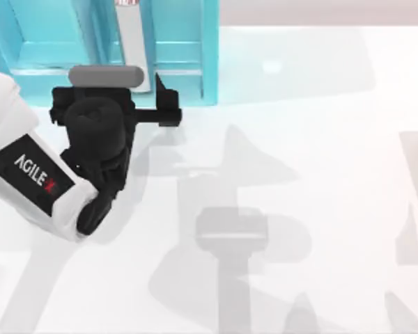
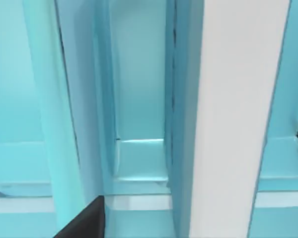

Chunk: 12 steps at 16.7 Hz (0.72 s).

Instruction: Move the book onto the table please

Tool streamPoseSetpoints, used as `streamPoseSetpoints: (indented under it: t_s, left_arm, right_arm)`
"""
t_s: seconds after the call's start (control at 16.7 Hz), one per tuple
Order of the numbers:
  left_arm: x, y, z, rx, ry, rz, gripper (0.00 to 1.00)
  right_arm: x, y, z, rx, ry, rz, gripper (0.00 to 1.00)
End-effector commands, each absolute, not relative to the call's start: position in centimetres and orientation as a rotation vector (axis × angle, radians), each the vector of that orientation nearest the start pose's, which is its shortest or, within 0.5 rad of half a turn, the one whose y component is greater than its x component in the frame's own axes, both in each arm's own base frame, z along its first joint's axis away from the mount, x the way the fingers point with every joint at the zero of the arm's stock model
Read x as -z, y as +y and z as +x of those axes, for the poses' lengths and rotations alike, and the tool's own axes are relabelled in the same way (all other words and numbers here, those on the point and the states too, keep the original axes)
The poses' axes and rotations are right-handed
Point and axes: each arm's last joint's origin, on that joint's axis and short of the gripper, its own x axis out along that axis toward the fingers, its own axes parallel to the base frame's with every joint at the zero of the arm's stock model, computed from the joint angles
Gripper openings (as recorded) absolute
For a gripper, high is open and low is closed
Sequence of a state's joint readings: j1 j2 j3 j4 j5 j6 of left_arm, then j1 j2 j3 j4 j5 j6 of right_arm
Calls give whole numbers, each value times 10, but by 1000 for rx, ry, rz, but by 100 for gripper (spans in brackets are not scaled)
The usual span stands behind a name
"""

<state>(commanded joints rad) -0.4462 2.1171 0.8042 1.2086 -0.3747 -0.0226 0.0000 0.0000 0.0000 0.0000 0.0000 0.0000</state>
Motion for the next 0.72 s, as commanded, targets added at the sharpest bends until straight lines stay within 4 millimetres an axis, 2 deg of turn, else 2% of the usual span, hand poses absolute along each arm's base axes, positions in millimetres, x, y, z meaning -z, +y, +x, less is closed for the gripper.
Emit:
streamPoseSetpoints:
  t_s: [0.48,0.72]
  left_arm:
    - [-89,-151,352,46,105,8,100]
    - [-85,-156,384,48,102,7,100]
  right_arm:
    - [-160,-1,106,0,0,0,100]
    - [-160,-1,106,0,0,0,100]
